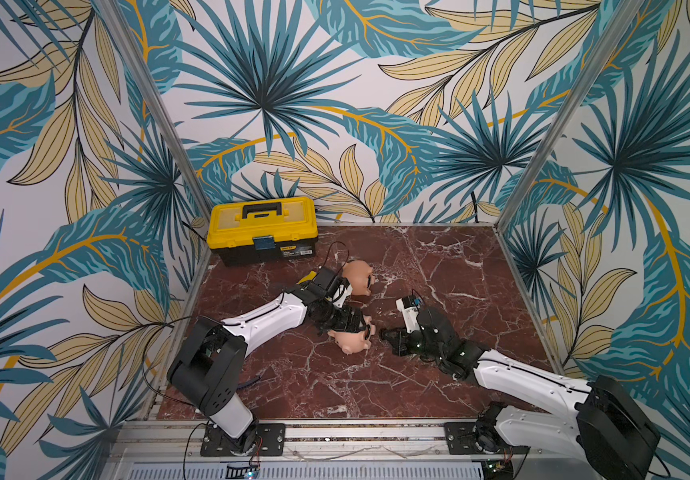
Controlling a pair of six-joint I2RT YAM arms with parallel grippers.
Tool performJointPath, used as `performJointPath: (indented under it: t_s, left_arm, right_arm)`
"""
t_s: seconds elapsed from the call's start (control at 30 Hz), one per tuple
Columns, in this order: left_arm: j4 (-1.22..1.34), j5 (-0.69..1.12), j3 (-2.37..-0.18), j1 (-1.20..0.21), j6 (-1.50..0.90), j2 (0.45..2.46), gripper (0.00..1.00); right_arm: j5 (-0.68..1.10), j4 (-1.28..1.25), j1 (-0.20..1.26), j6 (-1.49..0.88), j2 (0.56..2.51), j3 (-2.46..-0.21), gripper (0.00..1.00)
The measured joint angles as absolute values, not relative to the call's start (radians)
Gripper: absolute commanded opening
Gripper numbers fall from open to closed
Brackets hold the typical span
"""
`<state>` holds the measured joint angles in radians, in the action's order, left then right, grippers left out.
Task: Close piggy banks
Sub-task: Insert the knob into the piggy bank, then hold the piggy bank at the center of the board.
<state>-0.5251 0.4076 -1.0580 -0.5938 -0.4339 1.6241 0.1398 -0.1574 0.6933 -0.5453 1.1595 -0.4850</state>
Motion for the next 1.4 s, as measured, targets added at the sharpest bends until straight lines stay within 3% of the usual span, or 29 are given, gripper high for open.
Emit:
performJointPath:
  t_s: [1.4]
  left_arm:
    - [-0.466, 0.461, -1.052, -0.586, -0.344, 1.654, 0.97]
  right_arm:
    - [0.142, -0.651, 0.741, -0.178, 1.353, -0.333, 0.00]
